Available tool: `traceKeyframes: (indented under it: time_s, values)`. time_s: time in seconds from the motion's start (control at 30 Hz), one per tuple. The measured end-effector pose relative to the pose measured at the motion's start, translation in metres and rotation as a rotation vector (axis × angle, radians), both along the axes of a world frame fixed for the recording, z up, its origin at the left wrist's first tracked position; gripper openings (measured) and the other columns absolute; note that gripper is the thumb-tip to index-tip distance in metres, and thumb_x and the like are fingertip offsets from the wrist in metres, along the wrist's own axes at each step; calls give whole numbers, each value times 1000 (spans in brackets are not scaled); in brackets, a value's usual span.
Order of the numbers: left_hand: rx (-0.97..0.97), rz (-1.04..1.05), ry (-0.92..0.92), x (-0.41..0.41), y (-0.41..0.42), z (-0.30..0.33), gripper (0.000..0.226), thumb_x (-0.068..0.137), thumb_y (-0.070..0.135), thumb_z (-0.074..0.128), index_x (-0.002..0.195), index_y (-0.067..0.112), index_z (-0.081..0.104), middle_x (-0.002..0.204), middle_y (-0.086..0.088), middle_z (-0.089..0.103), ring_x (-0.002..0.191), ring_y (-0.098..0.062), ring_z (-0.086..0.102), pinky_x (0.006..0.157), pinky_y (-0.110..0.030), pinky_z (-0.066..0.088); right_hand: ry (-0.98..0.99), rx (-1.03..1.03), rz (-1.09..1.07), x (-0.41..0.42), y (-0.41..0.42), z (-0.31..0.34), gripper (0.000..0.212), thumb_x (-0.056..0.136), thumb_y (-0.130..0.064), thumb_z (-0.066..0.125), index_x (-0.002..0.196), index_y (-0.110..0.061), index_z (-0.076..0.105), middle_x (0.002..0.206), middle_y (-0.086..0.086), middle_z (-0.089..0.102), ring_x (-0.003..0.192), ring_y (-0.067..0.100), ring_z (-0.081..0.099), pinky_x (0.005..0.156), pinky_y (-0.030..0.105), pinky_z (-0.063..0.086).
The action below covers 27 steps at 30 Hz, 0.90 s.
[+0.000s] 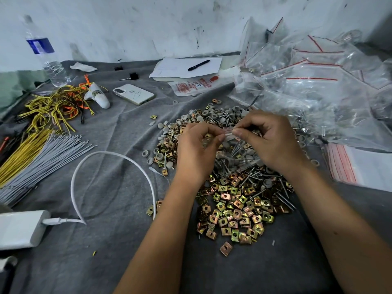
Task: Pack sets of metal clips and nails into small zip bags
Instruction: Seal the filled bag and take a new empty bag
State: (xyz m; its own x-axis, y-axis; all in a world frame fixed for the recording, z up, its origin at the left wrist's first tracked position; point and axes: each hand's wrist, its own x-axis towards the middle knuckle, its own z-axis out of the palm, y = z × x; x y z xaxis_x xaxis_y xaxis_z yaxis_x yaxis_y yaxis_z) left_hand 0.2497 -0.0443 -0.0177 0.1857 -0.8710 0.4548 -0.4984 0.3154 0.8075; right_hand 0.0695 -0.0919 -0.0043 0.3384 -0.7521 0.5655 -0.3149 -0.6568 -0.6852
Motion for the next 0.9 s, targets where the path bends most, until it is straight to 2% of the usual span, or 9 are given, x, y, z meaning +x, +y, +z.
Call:
traceKeyframes:
  time_s: [0.07,0.17,0.23,0.3,0.37,0.47,0.63,0.8,0.9]
  values:
    - [-30,11,-8,1,-1,0,5,86,9,81,88,9,77,93,1,73,99,-23,61,87,-44,50,11,-11,4,2,1,0,9,88,-14,78,93,-21,75,81,-12,69,77,9,65,70,17,48]
    - [-13,27,-23,1,0,0,5,88,12,80,92,12,77,97,-1,71,100,-19,59,84,-32,43,-9,-13,-5,1,1,1,9,88,-16,78,94,-22,75,84,-11,70,80,9,66,72,20,50]
    - [-7,13,-21,-1,0,0,7,88,16,81,93,14,77,103,1,71,106,-19,59,89,-31,44,3,-7,2,0,-1,1,7,88,-17,78,94,-19,77,85,-9,71,81,12,67,73,24,52]
    - [-50,16,-68,-1,1,1,6,87,13,82,91,10,78,100,3,74,105,-20,58,91,-27,43,43,-17,10,1,-1,0,7,87,-17,79,94,-15,79,85,-8,71,82,13,67,74,28,53]
    - [-84,33,-105,0,1,2,5,86,9,82,88,8,78,95,2,74,102,-21,58,86,-18,40,61,-29,12,3,0,-2,8,87,-16,79,95,-15,79,86,-8,71,82,12,67,74,28,53]
    - [-89,38,-117,-1,2,2,4,86,6,80,87,8,76,93,3,73,100,-21,57,83,-27,43,55,-29,-4,3,-1,-2,10,88,-16,79,98,-14,79,88,-8,72,85,10,68,77,27,54]
    - [-129,74,-121,-2,2,1,7,88,10,78,92,15,74,96,6,72,100,-18,56,82,-24,40,54,-56,-26,2,0,0,10,90,-10,76,99,-13,77,87,-10,70,82,11,67,75,27,53]
    - [-171,63,-197,0,0,-1,7,87,8,80,89,13,75,100,6,74,103,-22,58,87,-22,38,120,-139,13,3,3,2,10,88,-9,77,97,-7,80,88,0,73,84,15,68,76,36,55]
    - [-163,41,-210,-1,-1,-2,9,87,6,79,86,13,74,98,7,74,103,-22,56,88,-30,42,125,-157,7,4,5,2,9,85,-7,80,94,-5,80,87,2,74,83,17,68,75,41,55]
